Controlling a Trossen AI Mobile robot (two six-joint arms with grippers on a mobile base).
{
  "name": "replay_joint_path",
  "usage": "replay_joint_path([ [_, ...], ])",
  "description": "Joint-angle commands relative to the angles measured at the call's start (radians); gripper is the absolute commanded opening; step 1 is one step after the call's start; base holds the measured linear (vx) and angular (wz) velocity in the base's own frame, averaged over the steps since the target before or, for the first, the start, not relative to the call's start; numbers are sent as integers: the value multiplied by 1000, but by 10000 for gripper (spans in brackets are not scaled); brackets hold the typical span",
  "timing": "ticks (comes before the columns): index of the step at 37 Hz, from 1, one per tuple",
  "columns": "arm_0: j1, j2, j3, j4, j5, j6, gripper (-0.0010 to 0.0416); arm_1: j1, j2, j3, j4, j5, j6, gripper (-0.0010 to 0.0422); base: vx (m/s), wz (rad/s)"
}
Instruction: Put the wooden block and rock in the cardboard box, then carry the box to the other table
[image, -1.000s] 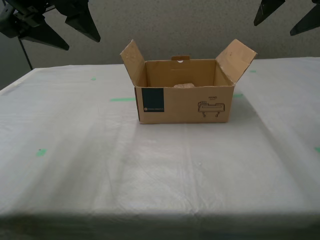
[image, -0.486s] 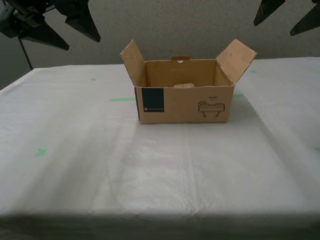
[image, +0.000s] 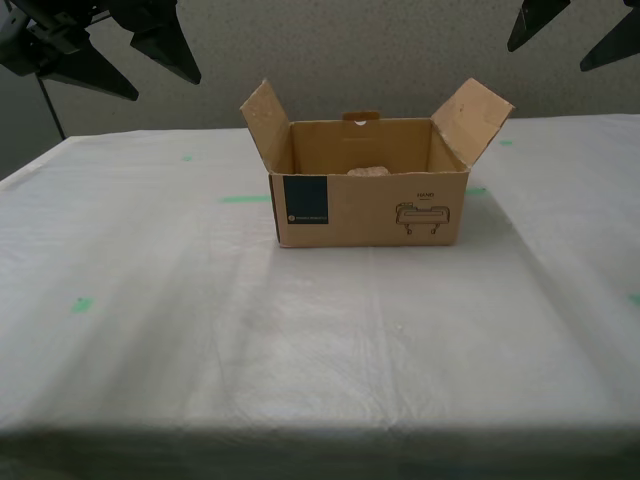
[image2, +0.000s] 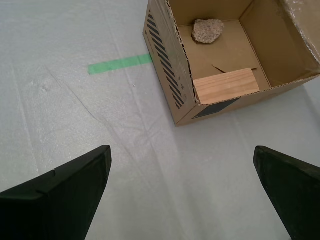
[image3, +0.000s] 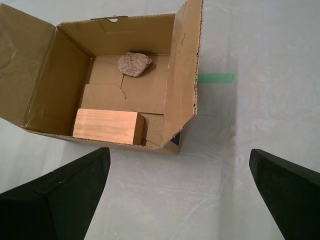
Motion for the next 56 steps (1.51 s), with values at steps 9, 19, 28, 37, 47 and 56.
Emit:
replay_joint_path([
  [9,0,-1,0,2,2,1,388,0,0,1,2,-1,2,389,0,0],
  [19,0,-1,0,2,2,2,388,0,0,1,2,-1,2,389,0,0],
  [28,0,-1,0,2,2,1,388,0,0,1,2,-1,2,389,0,0],
  [37,0,-1,0,2,2,1,388,0,0,1,2,-1,2,389,0,0],
  [47,-1,-1,0,2,2,1,388,0,0,1,2,-1,2,389,0,0],
  [56,-1,-1,0,2,2,2,388,0,0,1,2,-1,2,389,0,0],
])
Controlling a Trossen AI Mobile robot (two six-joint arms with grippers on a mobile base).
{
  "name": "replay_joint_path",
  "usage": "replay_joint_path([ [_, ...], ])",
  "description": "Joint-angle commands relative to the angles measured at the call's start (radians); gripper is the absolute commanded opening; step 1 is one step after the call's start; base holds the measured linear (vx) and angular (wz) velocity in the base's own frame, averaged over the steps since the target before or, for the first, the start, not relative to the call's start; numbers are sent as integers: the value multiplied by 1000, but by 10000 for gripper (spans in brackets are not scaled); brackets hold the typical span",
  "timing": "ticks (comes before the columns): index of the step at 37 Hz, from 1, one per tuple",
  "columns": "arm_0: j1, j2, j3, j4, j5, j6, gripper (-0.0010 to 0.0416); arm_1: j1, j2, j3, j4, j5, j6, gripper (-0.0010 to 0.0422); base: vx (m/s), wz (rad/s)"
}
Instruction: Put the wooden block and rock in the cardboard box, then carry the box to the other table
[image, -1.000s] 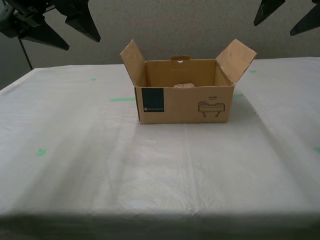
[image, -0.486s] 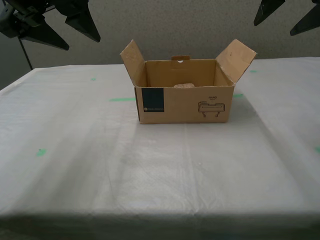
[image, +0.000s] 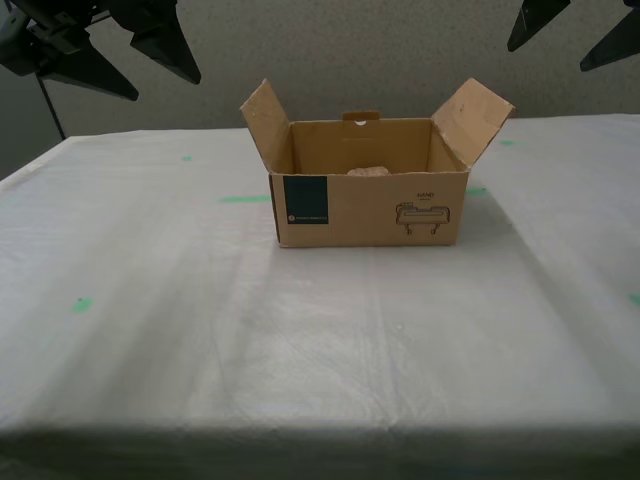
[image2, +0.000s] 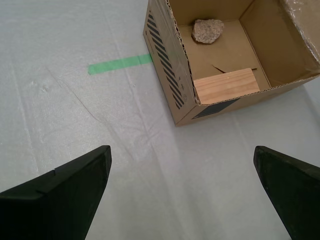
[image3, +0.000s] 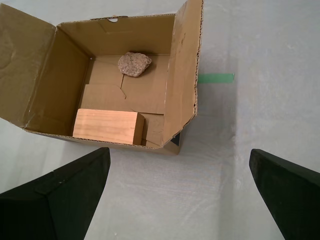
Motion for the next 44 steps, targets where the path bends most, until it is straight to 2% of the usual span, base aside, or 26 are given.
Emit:
replay_joint_path([
  [1,0,-1,0,2,2,1,388,0,0,1,2,-1,2,389,0,0],
  [44,0,-1,0,2,2,1,388,0,0,1,2,-1,2,389,0,0],
])
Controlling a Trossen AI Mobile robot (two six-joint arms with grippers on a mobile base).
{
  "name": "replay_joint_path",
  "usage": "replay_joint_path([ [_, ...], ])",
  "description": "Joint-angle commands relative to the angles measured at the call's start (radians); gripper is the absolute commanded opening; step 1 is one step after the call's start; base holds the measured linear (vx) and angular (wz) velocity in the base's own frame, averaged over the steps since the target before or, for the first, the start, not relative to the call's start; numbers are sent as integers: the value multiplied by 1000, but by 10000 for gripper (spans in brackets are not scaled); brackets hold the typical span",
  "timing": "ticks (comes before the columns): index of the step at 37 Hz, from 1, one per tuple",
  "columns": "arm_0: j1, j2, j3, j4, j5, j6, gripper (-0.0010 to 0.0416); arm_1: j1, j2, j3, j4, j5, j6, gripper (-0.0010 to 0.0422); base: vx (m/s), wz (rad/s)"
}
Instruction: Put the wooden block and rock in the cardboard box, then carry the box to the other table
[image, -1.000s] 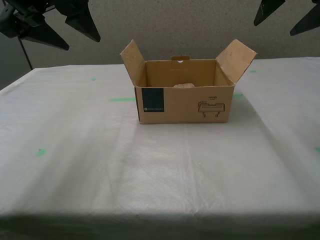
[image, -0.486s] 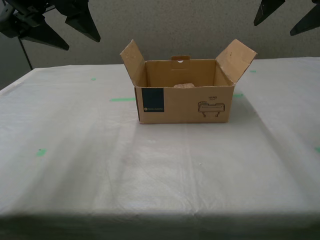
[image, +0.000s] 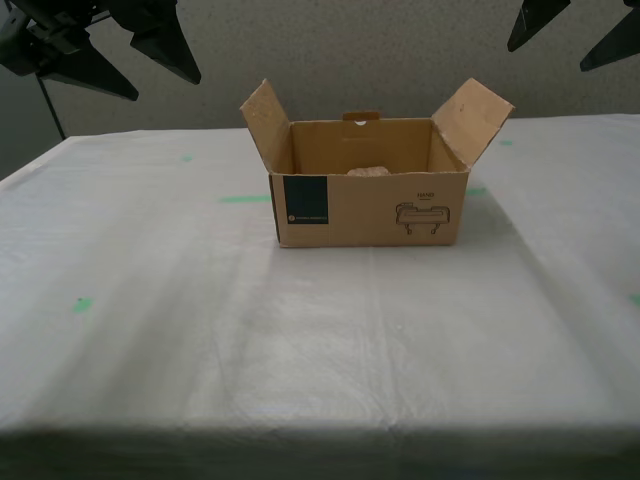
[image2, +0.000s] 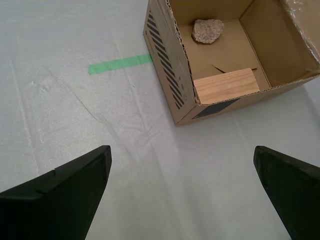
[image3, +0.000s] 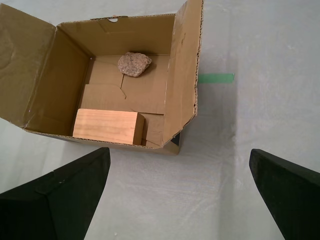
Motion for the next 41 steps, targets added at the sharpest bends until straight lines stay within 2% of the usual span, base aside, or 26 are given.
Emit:
replay_joint_path([
  [1,0,-1,0,2,2,1,388,0,0,1,2,-1,2,389,0,0],
  [41,0,-1,0,2,2,1,388,0,0,1,2,-1,2,389,0,0],
])
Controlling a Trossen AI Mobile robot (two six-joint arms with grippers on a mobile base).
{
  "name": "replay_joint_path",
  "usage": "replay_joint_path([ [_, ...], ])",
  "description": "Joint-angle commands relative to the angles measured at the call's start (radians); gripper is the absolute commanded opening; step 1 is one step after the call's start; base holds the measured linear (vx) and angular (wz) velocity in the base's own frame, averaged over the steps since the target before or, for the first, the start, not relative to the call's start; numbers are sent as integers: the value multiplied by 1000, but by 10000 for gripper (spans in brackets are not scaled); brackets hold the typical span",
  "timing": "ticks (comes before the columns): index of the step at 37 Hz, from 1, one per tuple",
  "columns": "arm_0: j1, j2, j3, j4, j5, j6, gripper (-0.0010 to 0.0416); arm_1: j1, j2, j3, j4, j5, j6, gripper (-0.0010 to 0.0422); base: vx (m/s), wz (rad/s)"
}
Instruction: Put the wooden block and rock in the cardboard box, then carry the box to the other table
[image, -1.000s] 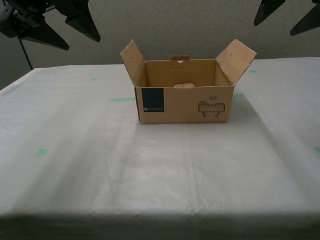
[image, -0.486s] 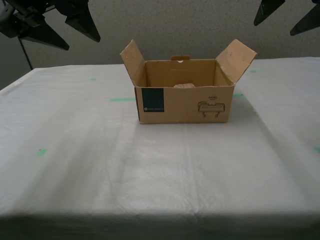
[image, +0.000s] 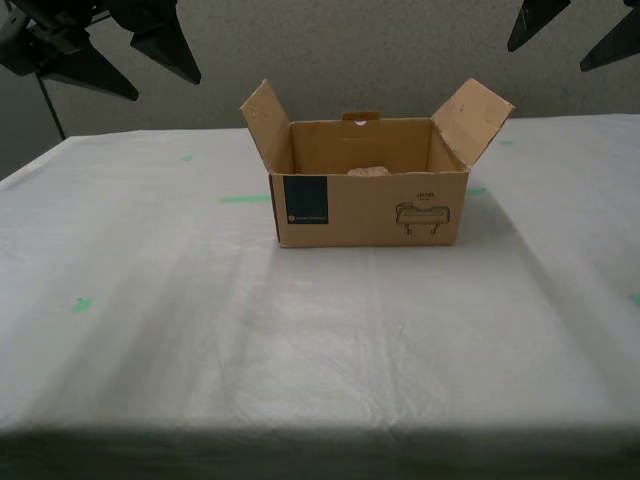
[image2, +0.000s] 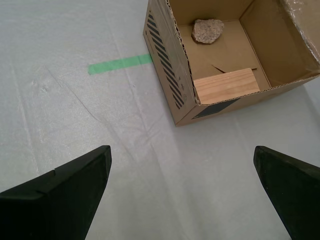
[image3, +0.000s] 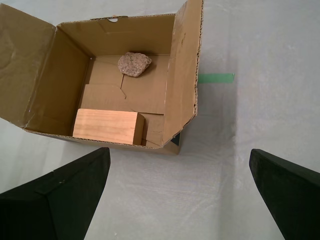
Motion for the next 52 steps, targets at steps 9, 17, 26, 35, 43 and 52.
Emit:
replay_joint_path([
  [9,1,-1,0,2,2,1,388,0,0,1,2,-1,2,389,0,0],
  [17,1,-1,0,2,2,1,388,0,0,1,2,-1,2,389,0,0],
  [26,1,-1,0,2,2,1,388,0,0,1,2,-1,2,389,0,0],
  [35,1,-1,0,2,2,1,388,0,0,1,2,-1,2,389,0,0],
  [43,1,-1,0,3,2,1,388,0,0,1,2,-1,2,389,0,0],
  [52,1,-1,0,3,2,1,388,0,0,1,2,-1,2,389,0,0],
])
